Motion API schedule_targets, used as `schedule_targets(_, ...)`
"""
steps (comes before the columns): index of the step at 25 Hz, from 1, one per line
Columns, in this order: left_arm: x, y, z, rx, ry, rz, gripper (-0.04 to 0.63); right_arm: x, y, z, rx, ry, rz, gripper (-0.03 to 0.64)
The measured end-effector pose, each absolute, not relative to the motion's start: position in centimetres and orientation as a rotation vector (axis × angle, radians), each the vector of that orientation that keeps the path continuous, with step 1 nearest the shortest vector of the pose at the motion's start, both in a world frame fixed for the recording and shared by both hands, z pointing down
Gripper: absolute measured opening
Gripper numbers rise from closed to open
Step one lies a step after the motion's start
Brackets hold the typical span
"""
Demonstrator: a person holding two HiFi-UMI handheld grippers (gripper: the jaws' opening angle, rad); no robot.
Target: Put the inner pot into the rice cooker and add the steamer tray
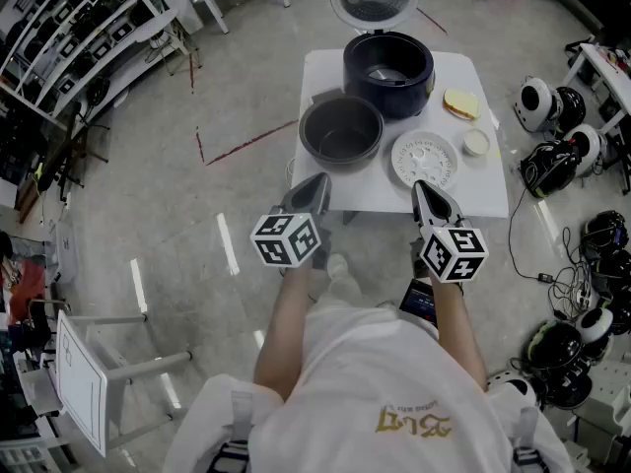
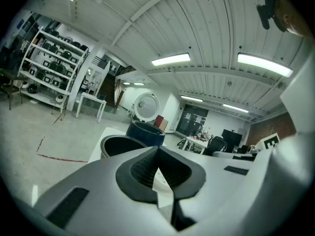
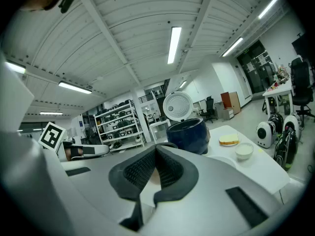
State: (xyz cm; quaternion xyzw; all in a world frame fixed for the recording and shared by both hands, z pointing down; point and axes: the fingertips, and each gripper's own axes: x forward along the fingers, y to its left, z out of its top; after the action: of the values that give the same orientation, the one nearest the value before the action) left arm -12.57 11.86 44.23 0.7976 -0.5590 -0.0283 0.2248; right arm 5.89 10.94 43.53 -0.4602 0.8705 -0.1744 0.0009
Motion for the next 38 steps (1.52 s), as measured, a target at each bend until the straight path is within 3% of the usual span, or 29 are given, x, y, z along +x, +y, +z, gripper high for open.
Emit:
schedule_targets(13,-13.9,14.5,43.8,2.138,-1.62,-0.137,0.017,5.5,12.6,43.1,-1.35,2.775,-0.537,0.014)
schedule_targets(15,-14.4,14.6,44.0,2.096,-1.634,-0.188,0.176,5.5,12.8,43.2,-1.296,2.779,-0.597,0.149)
schedule_targets(18,-14.8,14.3,44.7,2.058,-1.633,-0.203,0.236,6.0,12.4,43.8,-1.27,2.769,-0.678,0.173)
schedule_targets(38,-21.5,0.8,52.2,1.841,-1.634,-0.2,0.216,2.8,-1.7,50.8,-1.319,2.857,-0.901,0.176)
